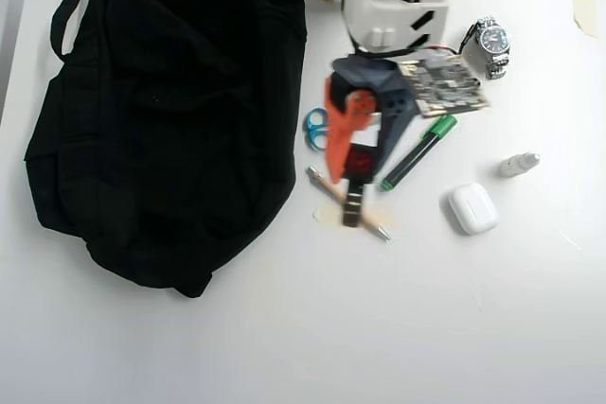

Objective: Put the black bike light into the black bag

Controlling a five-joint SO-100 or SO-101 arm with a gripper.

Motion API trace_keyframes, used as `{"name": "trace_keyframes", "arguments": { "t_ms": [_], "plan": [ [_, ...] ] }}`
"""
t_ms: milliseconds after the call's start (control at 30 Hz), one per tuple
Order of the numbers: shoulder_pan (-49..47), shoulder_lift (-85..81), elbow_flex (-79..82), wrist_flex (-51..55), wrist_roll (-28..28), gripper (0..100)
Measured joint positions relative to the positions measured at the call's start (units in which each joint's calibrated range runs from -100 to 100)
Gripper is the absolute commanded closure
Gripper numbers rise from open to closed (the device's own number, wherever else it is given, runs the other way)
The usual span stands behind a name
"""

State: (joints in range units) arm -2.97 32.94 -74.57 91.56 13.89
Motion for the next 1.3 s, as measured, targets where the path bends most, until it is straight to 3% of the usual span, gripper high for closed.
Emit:
{"name": "trace_keyframes", "arguments": {
  "t_ms": [367,567,733,967,1300],
  "plan": [
    [11.38,4.42,-0.26,-2.47,0.00,97],
    [14.61,9.01,-0.17,-5.45,-0.93,89],
    [13.87,9.17,-0.77,-5.54,-2.30,96],
    [13.50,9.17,-16.38,6.05,-2.30,98],
    [15.71,9.09,-20.82,7.16,-2.30,98]
  ]
}}
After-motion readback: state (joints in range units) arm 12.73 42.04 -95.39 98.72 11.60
